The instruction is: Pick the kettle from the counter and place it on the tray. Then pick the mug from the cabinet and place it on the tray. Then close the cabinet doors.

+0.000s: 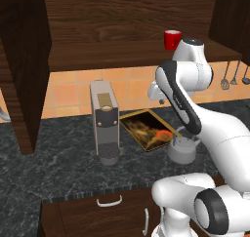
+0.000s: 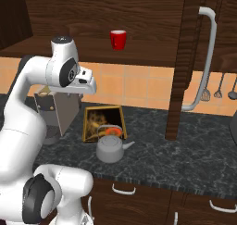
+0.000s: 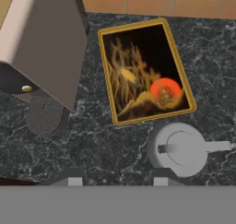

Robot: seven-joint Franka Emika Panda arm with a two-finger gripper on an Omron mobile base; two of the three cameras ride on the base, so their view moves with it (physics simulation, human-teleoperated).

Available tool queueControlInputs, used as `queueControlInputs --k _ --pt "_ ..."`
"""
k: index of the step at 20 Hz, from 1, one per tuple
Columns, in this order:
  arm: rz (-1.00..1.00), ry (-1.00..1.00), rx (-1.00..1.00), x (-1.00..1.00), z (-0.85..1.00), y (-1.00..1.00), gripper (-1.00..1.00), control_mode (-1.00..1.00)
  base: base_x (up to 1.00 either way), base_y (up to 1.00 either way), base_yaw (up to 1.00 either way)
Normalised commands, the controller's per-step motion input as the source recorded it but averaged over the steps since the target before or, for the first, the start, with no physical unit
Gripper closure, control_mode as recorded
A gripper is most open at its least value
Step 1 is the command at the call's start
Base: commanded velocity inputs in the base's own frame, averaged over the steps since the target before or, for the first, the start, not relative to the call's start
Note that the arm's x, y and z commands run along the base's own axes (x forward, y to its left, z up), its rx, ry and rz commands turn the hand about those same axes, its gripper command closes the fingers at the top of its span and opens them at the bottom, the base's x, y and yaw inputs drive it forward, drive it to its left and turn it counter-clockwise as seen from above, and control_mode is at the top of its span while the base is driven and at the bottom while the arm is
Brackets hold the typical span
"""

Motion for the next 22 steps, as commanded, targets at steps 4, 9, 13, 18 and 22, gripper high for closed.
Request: queueControlInputs --k 4,9,13,18,22 --pt "-0.01 -0.05 0.00 -0.08 0.00 -0.03 -1.00 -1.00 0.00 0.00 0.00" --pt "-0.18 -0.01 0.01 -0.21 -0.09 -0.21 -1.00 -1.00 0.00 0.00 0.00" --pt "-0.21 0.00 0.02 -0.25 -0.17 -0.28 -1.00 -1.00 0.00 0.00 0.00" --pt "-0.20 0.00 0.02 -0.18 -0.15 -0.26 -1.00 -1.00 0.00 0.00 0.00" --pt "-0.17 0.00 0.03 -0.09 -0.10 -0.28 -1.00 -1.00 0.00 0.00 0.00"
